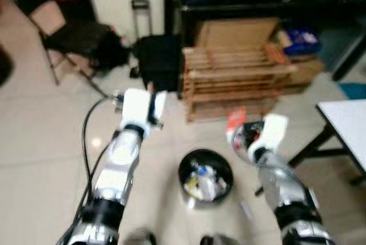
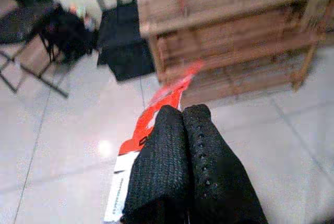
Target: Picking trash to rubbish bin
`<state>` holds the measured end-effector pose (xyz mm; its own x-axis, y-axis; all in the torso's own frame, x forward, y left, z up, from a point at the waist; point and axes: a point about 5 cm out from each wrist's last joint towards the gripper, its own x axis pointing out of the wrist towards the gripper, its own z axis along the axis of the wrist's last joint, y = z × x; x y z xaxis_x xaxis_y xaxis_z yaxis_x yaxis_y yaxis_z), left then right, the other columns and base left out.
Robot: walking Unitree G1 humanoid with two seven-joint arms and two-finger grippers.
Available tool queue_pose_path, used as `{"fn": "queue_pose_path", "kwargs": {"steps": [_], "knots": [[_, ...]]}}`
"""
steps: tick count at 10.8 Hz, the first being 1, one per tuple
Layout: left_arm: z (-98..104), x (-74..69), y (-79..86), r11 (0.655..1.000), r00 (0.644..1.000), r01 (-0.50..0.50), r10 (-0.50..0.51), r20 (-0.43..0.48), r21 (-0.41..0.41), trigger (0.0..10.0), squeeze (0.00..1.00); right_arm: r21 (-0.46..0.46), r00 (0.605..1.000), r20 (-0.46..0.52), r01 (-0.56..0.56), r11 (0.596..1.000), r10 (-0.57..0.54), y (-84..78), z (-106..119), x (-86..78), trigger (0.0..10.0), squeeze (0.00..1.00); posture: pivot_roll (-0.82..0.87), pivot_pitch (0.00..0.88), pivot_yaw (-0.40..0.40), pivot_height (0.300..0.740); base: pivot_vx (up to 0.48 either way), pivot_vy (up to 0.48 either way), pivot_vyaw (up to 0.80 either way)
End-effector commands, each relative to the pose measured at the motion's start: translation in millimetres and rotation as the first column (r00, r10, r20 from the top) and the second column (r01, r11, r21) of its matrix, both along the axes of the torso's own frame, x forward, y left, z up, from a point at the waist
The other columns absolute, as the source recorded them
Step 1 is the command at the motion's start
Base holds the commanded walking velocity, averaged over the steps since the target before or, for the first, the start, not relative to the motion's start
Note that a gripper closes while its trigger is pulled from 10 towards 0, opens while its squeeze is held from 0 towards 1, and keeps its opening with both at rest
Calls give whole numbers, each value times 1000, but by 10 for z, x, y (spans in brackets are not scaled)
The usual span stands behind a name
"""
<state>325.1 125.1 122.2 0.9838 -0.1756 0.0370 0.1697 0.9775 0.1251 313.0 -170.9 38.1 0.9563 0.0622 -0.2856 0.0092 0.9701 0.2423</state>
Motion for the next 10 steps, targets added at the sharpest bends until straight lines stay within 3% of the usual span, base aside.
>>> {"fn": "queue_pose_path", "kwargs": {"steps": [1,5,10], "knots": [[33,10,-25,1000,1000,12,-12,6,6,10000,0,-23,999,-40,-23,999,22,32,-84,-18,10000,0,3,118,-45,740,0,0,0],[49,18,-8,1000,1000,4,-4,14,4,10000,0,-20,993,-75,-93,995,91,238,-150,14,10000,0,17,99,-46,740,0,0,0],[77,16,-43,1000,999,14,-14,30,1,10000,0,-30,989,-106,-110,993,106,248,-239,-29,10000,0,40,77,-55,740,0,0,0]]}}
